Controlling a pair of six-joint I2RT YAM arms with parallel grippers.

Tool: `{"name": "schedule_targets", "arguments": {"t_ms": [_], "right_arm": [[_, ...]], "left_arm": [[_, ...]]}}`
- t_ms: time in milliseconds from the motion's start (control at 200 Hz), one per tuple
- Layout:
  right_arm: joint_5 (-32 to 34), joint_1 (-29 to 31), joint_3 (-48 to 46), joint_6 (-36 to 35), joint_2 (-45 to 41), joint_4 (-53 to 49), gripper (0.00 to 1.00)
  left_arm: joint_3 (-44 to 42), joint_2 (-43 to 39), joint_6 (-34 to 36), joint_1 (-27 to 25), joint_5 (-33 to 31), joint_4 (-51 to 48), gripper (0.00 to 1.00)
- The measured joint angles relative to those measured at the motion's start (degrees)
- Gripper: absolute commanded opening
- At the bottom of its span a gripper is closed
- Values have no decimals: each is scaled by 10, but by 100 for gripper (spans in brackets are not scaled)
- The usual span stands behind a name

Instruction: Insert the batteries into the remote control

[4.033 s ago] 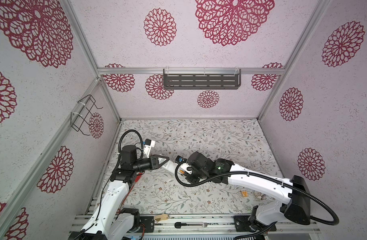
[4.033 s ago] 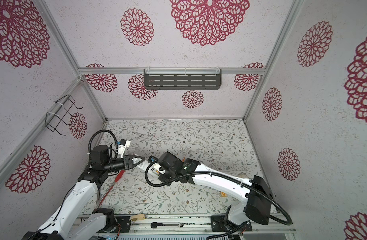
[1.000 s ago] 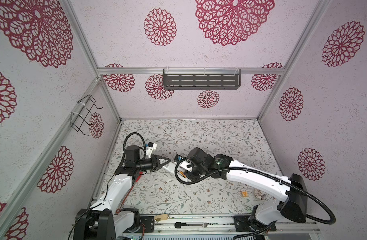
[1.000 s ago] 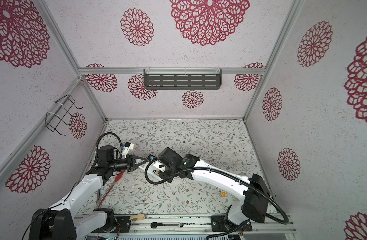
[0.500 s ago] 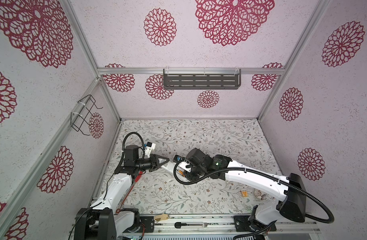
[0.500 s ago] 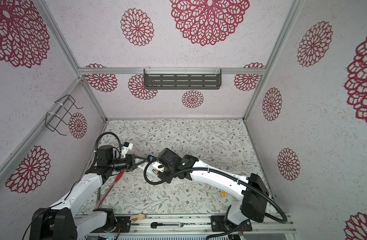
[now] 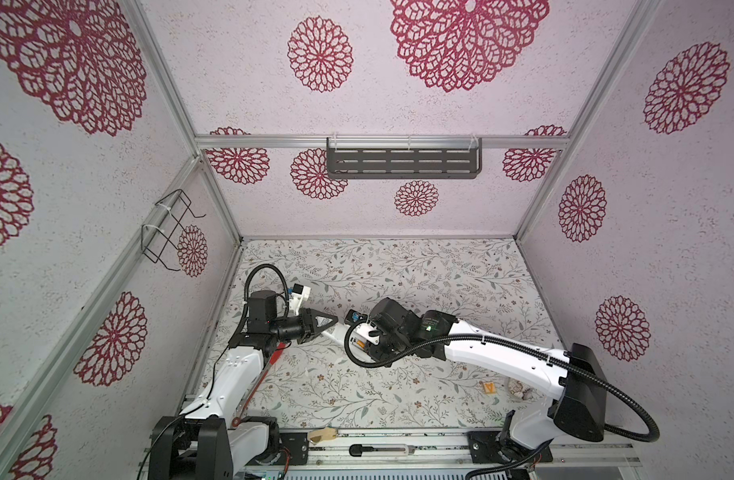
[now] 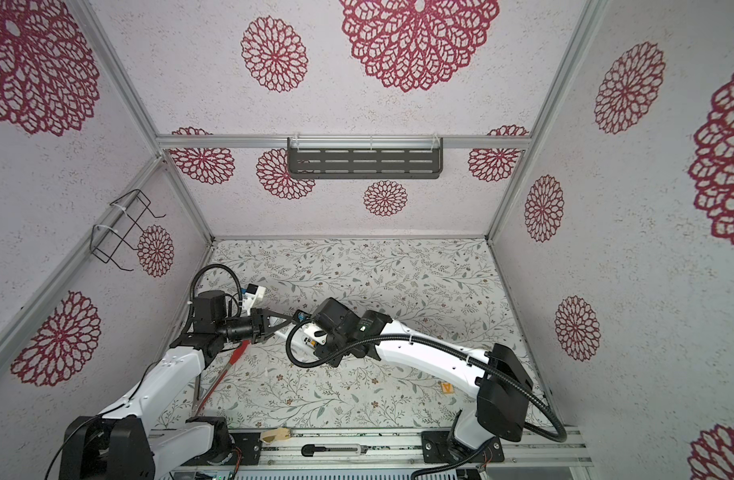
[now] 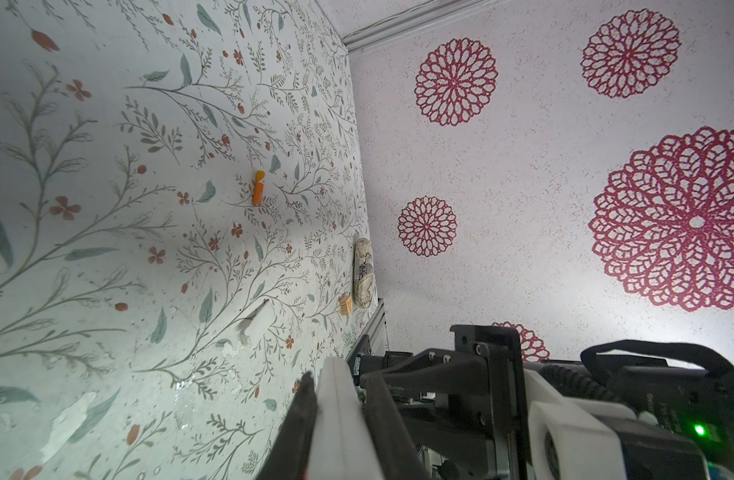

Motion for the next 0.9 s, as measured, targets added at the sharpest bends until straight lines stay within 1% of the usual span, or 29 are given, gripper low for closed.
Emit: {"name": "schedule_targets", "arguments": {"t_ms": [155, 285, 530, 901], "right_arm": [[-3, 0, 0, 2, 5, 1, 25], [-10, 0, 0, 5, 9, 2, 25], [-12, 0, 0, 10, 10, 4, 19], [2, -3, 0, 10, 17, 9, 13]], "left_arm": [[0, 0, 0, 1, -1, 0, 0], [0, 0, 2, 2, -1, 0, 0], [0, 0, 4, 3, -1, -2, 0], [0, -3, 10, 2, -3, -4, 0]]}}
